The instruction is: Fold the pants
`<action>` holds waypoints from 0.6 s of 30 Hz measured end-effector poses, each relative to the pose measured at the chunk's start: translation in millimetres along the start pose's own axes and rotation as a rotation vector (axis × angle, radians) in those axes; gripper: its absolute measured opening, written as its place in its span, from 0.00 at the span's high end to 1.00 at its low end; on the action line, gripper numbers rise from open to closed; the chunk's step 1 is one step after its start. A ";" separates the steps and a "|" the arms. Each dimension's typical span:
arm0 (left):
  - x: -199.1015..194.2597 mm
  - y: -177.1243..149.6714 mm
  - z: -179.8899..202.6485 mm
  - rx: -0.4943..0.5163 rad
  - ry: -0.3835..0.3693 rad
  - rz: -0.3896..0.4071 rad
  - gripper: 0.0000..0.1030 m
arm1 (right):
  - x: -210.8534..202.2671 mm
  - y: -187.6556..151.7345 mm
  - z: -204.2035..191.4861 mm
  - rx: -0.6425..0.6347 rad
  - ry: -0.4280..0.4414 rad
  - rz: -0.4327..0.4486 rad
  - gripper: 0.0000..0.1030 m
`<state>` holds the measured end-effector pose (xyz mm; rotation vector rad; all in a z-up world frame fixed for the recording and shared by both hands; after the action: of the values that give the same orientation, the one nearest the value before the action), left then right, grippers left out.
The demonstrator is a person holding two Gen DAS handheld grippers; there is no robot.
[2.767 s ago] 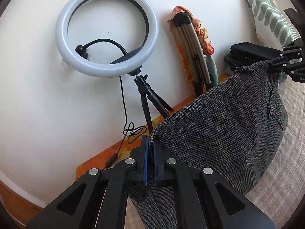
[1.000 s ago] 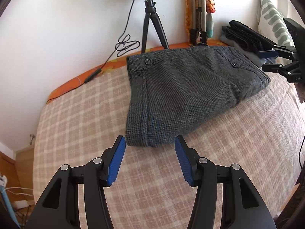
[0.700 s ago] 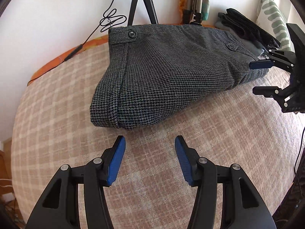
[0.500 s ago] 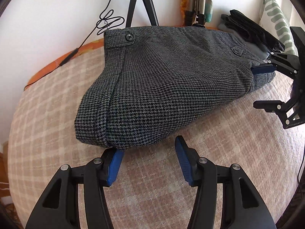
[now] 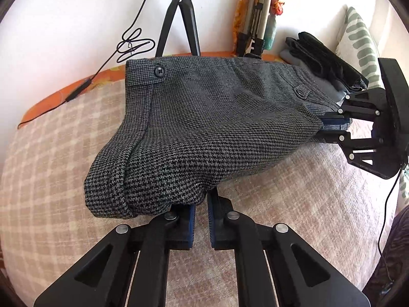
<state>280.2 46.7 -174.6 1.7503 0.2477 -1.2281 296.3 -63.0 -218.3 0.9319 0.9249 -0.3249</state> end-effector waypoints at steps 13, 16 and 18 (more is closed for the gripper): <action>-61.5 -8.6 3.5 0.060 0.043 -0.009 0.96 | -33.2 -4.6 34.5 0.207 0.074 0.009 0.62; -58.4 -1.6 24.5 0.110 0.049 0.002 0.91 | -41.8 -24.8 46.5 0.367 0.085 0.000 0.45; -50.7 3.3 49.5 0.184 0.022 0.008 0.90 | -45.4 -41.4 58.6 0.490 0.096 -0.007 0.28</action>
<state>227.3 23.2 -133.5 1.9213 0.1438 -1.2598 276.2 -140.1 -189.3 1.4030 0.9539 -0.5308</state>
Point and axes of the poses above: each gripper's, at about its wrist camera, not at the fingertips, and x roughly the way its jaws point, z to its right, y to its top, the point moved 9 cm from there along x, roughly the way its jaws point, and after that the axes turned 15 degrees about x, right-handed, at the moved point
